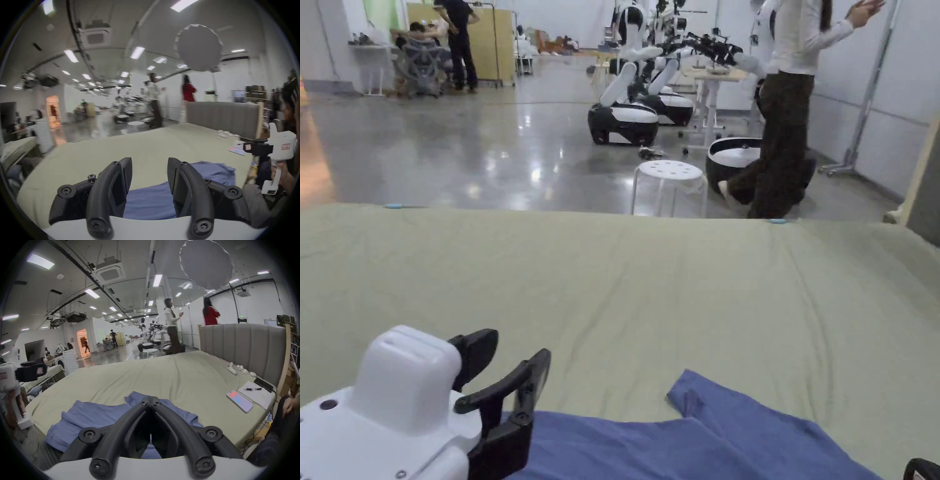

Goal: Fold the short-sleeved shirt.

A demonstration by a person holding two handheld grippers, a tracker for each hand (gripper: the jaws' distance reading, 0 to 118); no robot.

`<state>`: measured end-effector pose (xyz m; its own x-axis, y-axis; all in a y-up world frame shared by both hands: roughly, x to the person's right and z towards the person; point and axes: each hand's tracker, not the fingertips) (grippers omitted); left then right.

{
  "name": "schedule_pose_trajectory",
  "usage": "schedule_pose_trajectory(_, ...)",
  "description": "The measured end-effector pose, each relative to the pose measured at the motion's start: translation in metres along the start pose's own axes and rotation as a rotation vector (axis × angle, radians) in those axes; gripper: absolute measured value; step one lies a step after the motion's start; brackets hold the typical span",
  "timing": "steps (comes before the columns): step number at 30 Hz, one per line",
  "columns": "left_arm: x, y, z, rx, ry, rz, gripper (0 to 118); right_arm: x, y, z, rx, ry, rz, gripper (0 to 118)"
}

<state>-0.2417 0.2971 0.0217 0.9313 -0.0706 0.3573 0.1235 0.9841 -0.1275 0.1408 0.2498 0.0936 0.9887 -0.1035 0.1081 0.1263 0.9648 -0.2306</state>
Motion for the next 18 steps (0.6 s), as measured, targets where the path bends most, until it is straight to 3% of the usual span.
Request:
schedule_pose_trajectory(1,-0.006,-0.002,0.013,0.007,0.051,-0.002,34,-0.005,0.001,-0.002,0.002,0.015,0.007,0)
schedule_pose_trajectory(2,-0.011,-0.006,0.029,0.042,0.108,-0.013,15,-0.010,0.002,-0.004,0.002,0.028,0.012,0)
schedule_pose_trajectory(5,-0.016,-0.013,0.057,0.050,0.278,-0.048,10,-0.021,-0.001,-0.004,0.010,0.058,0.042,0)
schedule_pose_trajectory(6,-0.017,-0.015,0.063,0.030,0.301,-0.050,3,-0.024,-0.002,-0.003,0.015,0.065,0.052,0)
schedule_pose_trajectory(8,-0.015,-0.020,0.074,0.032,0.364,-0.019,3,-0.028,-0.004,-0.003,0.022,0.080,0.057,0)
schedule_pose_trajectory(18,-0.035,-0.023,0.070,0.007,0.258,0.099,3,-0.033,-0.005,-0.008,0.017,0.132,0.081,0)
